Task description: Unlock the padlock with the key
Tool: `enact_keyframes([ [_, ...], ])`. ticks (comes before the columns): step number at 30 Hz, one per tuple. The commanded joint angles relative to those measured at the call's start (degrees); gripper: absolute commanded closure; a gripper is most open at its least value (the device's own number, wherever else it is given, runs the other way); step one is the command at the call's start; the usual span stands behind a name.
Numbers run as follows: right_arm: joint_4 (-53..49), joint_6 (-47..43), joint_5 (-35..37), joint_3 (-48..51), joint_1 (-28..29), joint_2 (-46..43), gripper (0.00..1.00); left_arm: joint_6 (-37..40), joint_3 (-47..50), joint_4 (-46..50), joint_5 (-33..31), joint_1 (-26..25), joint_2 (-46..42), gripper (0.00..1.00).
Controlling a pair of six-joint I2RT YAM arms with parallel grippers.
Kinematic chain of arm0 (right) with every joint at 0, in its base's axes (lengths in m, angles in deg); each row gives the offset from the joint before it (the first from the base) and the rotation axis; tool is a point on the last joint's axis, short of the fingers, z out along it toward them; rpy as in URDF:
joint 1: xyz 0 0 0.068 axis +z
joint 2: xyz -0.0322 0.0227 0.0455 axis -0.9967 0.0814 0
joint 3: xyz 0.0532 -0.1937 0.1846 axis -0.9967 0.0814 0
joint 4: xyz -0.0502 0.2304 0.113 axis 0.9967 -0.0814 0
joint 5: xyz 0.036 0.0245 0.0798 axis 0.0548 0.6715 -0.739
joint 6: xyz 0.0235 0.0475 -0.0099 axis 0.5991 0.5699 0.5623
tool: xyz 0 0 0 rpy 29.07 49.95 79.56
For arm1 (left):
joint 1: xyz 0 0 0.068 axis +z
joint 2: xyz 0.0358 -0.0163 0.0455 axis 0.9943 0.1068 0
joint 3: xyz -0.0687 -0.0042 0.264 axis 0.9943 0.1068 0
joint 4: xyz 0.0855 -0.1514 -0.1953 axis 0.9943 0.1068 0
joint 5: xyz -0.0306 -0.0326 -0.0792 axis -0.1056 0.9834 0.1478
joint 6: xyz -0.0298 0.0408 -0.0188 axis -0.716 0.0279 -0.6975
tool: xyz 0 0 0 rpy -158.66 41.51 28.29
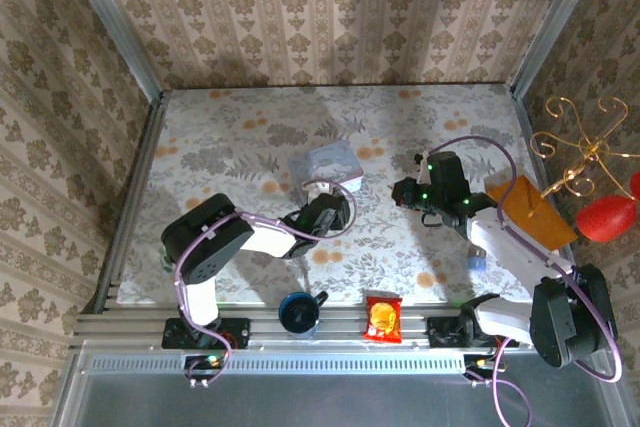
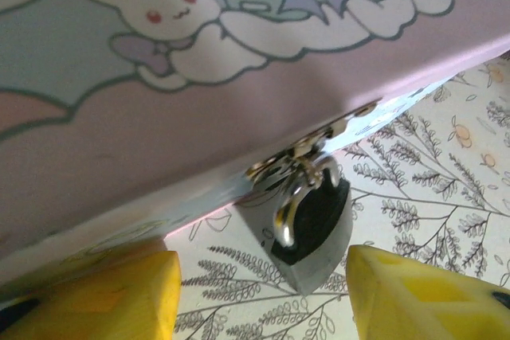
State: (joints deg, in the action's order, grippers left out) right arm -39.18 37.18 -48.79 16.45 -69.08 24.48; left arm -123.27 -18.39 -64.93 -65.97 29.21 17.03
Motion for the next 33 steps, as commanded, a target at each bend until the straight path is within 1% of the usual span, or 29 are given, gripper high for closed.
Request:
enact_keyframes([
  [1, -0.6, -0.6, 0.4, 0.5, -0.4, -1.0, 1.0, 0.1, -1.6, -7.3, 5.6, 1.8, 4.2, 0.43],
  [7, -0.2, -0.4, 0.0, 0.5, -0.5, -0.7, 1.0, -0.4, -2.7, -8.9, 10.2, 3.6, 6.6, 0.45],
  [10, 0.1, -0.1, 0.0, 0.7, -0.6, -0.6, 1.0, -1.6, -2.7, -10.3, 12.6, 4.2, 7.8, 0.5],
  [13, 0.3, 0.1, 0.0, 0.8, -0.7, -0.6, 1.0, -1.6, -2.5, -10.8, 13.2, 4.3, 7.9, 0.55],
  [16, 0.4, 0.3, 0.0, 0.8, -0.7, -0.6, 1.0, -1.8, -2.4, -10.7, 13.9, 4.5, 7.6, 0.57],
  [25, 0.4, 0.7, -0.4, 0.4, -0.7, -0.6, 1.0, -1.6, -2.0, -12.2, 17.6, 4.5, 6.9, 0.6],
  [30, 0.4, 0.8, -0.5, 0.4, -0.8, -0.7, 1.0, -4.4, -1.3, -10.7, 17.1, 4.9, 7.0, 0.6],
  [33, 0.4, 0.8, -0.4, 0.4, -0.8, -0.7, 1.0, -4.8, -1.4, -10.2, 16.5, 5.0, 7.5, 0.59],
])
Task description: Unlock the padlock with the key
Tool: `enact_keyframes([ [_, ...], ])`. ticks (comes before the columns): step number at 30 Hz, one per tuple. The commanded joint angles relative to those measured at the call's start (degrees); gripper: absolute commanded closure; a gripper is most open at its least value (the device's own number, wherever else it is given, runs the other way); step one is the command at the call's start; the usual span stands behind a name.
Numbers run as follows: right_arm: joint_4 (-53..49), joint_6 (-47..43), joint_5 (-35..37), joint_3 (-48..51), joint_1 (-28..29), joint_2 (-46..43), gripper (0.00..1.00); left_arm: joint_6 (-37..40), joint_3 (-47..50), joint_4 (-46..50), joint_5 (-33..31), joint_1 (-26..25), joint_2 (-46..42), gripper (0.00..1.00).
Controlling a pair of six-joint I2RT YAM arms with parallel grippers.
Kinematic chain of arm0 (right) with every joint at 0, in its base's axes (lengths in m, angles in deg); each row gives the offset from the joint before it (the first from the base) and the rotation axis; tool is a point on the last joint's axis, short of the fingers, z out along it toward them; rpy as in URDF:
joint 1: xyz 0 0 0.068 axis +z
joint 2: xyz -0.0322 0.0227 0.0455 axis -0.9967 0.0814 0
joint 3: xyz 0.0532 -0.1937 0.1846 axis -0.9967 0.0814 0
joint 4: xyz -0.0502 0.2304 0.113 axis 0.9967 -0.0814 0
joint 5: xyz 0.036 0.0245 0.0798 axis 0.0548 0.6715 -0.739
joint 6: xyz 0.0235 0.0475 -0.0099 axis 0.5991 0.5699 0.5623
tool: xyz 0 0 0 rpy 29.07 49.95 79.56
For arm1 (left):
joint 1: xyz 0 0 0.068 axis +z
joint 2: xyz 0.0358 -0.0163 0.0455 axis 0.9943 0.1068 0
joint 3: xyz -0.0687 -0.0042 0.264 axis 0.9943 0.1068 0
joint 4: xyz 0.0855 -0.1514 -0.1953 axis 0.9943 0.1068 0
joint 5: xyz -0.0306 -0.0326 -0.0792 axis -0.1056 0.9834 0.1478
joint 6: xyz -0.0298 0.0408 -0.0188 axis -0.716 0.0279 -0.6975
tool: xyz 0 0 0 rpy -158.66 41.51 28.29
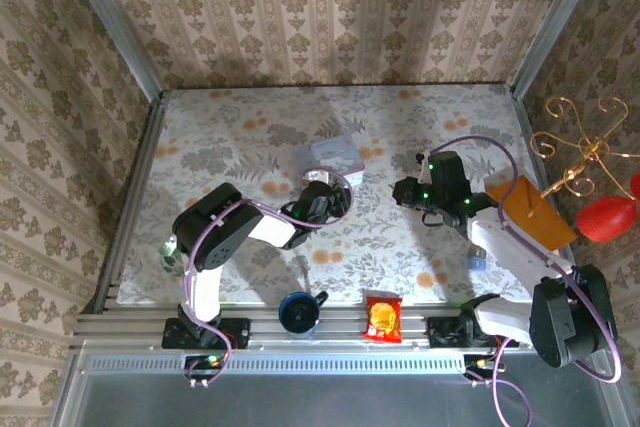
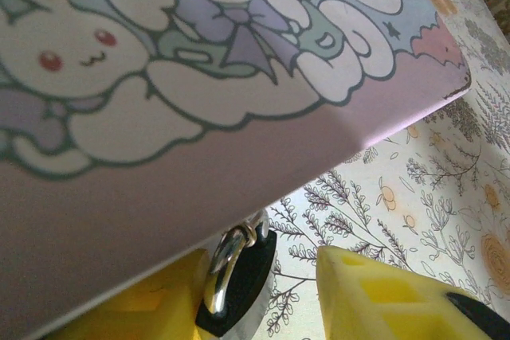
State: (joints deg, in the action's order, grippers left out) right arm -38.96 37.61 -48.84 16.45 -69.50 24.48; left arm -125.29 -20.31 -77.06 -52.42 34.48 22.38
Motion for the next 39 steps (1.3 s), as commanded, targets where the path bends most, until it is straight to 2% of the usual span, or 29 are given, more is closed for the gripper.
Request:
enact_keyframes([
  [1, 0.2, 0.4, -0.4, 0.4, -0.4, -0.6, 1.0, -3.0, 0.2, 2.3, 2.9, -0.2, 2.4, 0.58],
  [12, 0.5, 0.8, -0.8, 0.7, -0.4, -0.7, 1.0, -3.7, -0.9, 1.8, 4.8, -0.1, 5.5, 0.59],
  [17, 1.5, 1.7, -1.3, 1.8, -0.4, -0.5, 1.0, -3.7, -0.6, 0.0, 6.3, 0.2, 6.5, 0.71],
  [22, 2.2, 2.2, -1.2, 2.7, -0.4, -0.9, 1.0, -3.4, -0.6, -0.7, 6.7, 0.6, 7.2, 0.73],
  [33, 3.0, 2.9, -1.3, 4.2, -0.4, -1.5, 1.0, -3.6, 0.0, -2.9, 8.3, 1.0, 6.3, 0.97],
  [39, 10.5, 6.6, -3.3, 8.4, -0.3, -0.8, 1.0, -6.2, 0.3, -6.1, 12.3, 2.3, 4.7, 1.0],
])
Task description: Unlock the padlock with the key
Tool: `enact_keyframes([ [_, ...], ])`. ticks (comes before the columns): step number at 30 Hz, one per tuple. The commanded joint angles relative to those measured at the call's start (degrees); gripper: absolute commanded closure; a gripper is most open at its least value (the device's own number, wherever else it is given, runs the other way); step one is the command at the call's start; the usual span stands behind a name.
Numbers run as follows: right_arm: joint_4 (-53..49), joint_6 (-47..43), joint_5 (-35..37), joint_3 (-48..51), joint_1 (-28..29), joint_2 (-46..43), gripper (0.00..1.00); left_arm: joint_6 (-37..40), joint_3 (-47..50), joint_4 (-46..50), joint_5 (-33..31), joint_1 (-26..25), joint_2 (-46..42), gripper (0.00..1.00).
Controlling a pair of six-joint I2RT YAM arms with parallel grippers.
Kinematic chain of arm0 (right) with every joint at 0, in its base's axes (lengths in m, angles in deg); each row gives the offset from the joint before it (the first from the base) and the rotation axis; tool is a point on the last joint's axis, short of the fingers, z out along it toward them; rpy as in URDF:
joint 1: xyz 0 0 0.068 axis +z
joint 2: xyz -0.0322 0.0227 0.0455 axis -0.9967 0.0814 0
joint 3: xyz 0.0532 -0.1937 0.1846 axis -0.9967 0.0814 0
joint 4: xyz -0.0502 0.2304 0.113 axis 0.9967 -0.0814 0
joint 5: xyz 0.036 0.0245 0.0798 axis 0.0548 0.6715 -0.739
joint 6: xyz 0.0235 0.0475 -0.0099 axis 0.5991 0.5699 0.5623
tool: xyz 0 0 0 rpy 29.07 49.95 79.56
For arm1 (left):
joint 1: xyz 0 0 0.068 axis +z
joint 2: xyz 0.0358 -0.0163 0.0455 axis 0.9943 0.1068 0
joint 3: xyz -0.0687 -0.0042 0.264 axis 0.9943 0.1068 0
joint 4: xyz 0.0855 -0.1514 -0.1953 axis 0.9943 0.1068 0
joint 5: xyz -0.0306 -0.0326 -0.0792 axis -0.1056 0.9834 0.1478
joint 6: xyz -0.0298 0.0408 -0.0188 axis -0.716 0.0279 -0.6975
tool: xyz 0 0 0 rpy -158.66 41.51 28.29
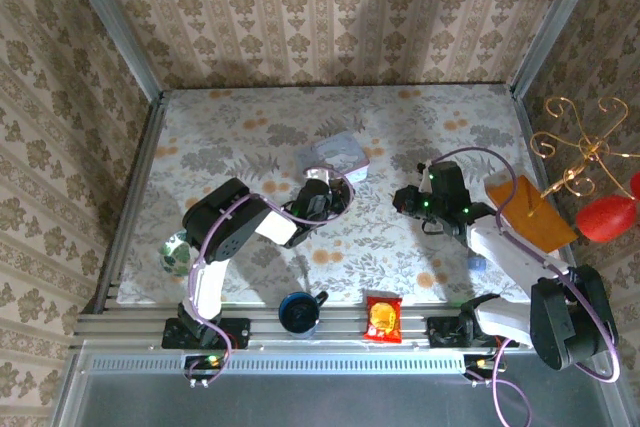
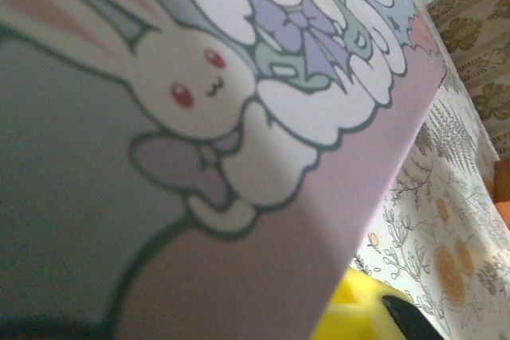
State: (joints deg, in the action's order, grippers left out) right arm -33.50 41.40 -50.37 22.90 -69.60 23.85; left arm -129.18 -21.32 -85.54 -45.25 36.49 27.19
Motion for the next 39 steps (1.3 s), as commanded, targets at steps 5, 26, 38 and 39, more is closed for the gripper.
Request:
enact_keyframes([
  [5, 13.5, 6.4, -4.4, 5.2, -0.5, 3.5, 1.0, -4.6, 1.5, -0.7, 8.7, 1.2, -0.7, 1.0],
  [26, 44.2, 13.8, -15.4, 11.4, -1.9, 15.0, 1.0, -19.7, -0.9, -22.4, 26.6, 5.3, 0.3, 1.0],
  [38, 79.0, 20.2, -23.7, 14.5, -4.9, 34.8, 1.0, -24.4, -0.3, -22.6, 30.3, 7.3, -0.8, 1.0],
  [39, 79.2, 20.4, -24.0, 13.7, -4.6, 36.5, 1.0, -24.5, -0.3, -22.6, 30.4, 7.4, -0.9, 1.0],
])
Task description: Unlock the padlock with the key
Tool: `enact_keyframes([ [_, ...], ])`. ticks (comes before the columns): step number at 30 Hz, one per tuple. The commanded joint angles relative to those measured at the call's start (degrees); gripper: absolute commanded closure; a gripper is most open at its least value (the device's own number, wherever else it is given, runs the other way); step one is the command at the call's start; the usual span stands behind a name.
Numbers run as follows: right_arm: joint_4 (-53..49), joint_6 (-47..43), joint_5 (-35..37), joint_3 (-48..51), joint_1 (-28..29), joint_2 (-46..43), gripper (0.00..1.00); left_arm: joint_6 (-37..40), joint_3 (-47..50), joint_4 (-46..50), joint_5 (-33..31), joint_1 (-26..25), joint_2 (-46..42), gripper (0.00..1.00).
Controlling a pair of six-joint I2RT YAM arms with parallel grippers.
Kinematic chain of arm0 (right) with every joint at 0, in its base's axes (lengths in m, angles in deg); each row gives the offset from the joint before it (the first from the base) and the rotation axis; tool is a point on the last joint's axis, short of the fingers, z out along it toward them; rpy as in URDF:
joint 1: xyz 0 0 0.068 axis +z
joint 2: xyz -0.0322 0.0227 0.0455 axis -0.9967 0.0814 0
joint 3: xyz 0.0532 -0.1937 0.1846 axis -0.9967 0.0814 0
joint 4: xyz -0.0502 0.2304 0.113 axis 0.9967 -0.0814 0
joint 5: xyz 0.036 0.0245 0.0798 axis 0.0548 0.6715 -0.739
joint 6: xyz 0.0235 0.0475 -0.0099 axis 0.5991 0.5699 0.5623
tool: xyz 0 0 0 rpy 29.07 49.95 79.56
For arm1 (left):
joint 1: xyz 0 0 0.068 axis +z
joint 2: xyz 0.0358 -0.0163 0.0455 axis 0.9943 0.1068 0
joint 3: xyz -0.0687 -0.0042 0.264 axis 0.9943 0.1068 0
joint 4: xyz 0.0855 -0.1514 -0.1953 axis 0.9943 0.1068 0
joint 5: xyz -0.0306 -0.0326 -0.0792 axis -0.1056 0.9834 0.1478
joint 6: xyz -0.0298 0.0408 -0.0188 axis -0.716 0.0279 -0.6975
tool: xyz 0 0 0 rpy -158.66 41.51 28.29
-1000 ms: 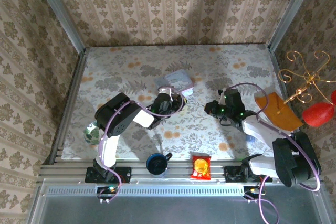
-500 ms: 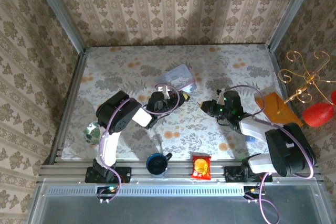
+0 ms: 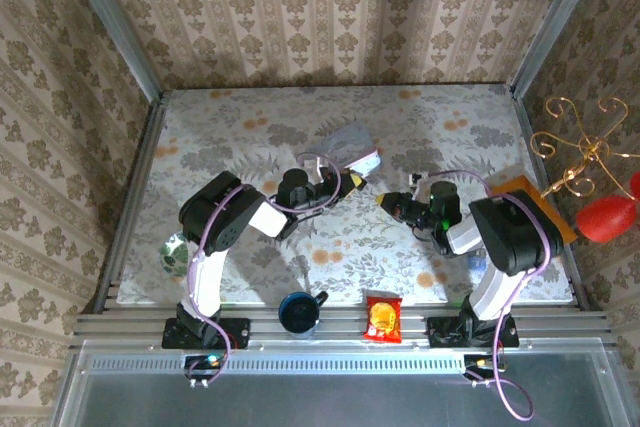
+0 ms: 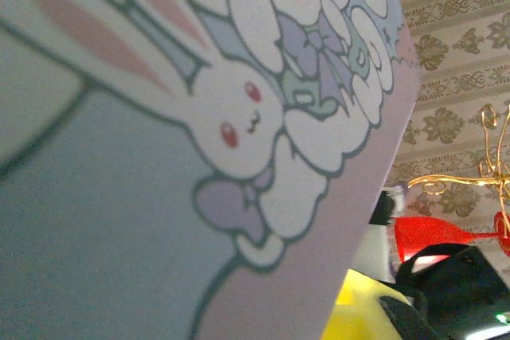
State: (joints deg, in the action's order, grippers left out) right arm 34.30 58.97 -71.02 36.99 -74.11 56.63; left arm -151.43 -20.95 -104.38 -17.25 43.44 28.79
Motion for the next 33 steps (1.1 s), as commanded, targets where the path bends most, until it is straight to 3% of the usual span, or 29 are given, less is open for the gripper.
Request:
enact_keyframes([
  [1, 11.5, 2.7, -3.1, -0.7, 0.0, 4.5, 1.0, -2.2, -0.6, -3.7, 2.4, 0.5, -2.4, 1.0],
  [8, 10.9, 0.4, -1.7, 1.0, -0.8, -0.7, 1.0, -2.4, -0.3, -3.8, 1.8, 0.5, -1.5, 1.0],
  [33, 11.6, -2.7, -10.3, -2.7, -2.1, 6.5, 1.0, -3.1, -0.4, -3.9, 2.3, 0.7, -2.2, 1.0],
])
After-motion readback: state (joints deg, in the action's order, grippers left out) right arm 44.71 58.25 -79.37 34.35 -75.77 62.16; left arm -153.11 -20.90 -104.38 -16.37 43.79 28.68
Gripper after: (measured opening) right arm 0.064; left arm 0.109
